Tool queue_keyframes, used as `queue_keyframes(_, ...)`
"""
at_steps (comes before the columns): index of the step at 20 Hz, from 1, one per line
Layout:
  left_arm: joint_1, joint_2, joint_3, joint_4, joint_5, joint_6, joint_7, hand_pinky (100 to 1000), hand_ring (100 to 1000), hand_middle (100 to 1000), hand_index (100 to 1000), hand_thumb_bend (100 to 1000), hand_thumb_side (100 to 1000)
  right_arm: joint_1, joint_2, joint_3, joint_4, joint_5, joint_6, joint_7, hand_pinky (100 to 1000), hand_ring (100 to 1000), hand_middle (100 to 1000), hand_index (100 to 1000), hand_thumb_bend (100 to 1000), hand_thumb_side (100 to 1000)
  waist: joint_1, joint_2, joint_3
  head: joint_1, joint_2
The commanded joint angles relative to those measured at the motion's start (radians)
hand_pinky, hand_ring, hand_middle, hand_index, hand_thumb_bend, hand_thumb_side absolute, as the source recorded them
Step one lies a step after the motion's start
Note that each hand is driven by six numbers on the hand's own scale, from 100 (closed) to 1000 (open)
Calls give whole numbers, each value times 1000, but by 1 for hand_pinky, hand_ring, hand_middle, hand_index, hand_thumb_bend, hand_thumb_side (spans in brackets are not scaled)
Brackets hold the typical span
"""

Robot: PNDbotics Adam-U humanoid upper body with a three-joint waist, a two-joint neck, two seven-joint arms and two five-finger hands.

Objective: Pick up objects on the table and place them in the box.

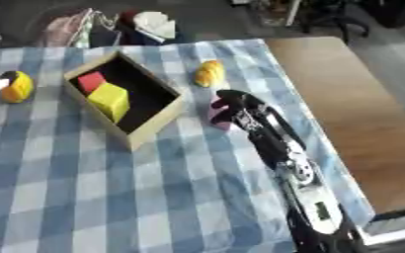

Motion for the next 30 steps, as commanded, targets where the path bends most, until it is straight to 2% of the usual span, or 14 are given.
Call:
queue_keyframes(1,-33,13,40,64,-32,38,12,772,680,743,886,192,293,-15,-4,-2,-15,-6,1,1,768,626,679,818,100,691,-10,-5,-5,-2,-6)
queue_keyframes(6,-36,-1,61,126,-61,78,46,768,678,742,885,188,290,-18,2,2,-15,-8,2,6,768,626,679,818,100,691,-15,-2,-11,1,-4)
queue_keyframes(16,-16,-2,65,137,-69,98,127,762,668,742,883,148,268,-26,11,5,-18,-9,1,8,768,625,678,819,100,693,-28,13,-20,7,-10)
queue_keyframes(19,-8,-4,64,151,-52,79,108,761,655,731,875,120,271,-29,13,5,-18,-8,1,8,768,625,678,819,100,694,-32,21,-24,9,-13)
queue_keyframes(22,-1,-9,63,156,-37,64,77,741,599,672,811,117,280,-31,15,5,-18,-8,1,8,769,625,678,819,100,695,-33,25,-27,11,-13)
queue_keyframes(25,2,-11,59,151,-40,56,60,700,519,545,703,107,283,-32,17,3,-18,-8,1,6,769,625,678,819,100,696,-33,26,-28,10,-10)
queue_keyframes(28,2,-9,60,137,-39,50,78,667,454,455,618,100,270,-32,18,3,-18,-7,2,6,769,625,678,819,100,695,-32,24,-27,8,-10)
queue_keyframes(29,1,-7,61,129,-34,47,93,639,408,400,562,100,258,-32,17,3,-18,-7,2,5,769,625,678,819,100,695,-31,23,-26,6,-9)
queue_keyframes(30,2,-5,61,121,-27,45,110,636,403,395,556,100,256,-32,17,2,-18,-7,2,5,769,625,678,819,100,695,-31,22,-25,5,-8)
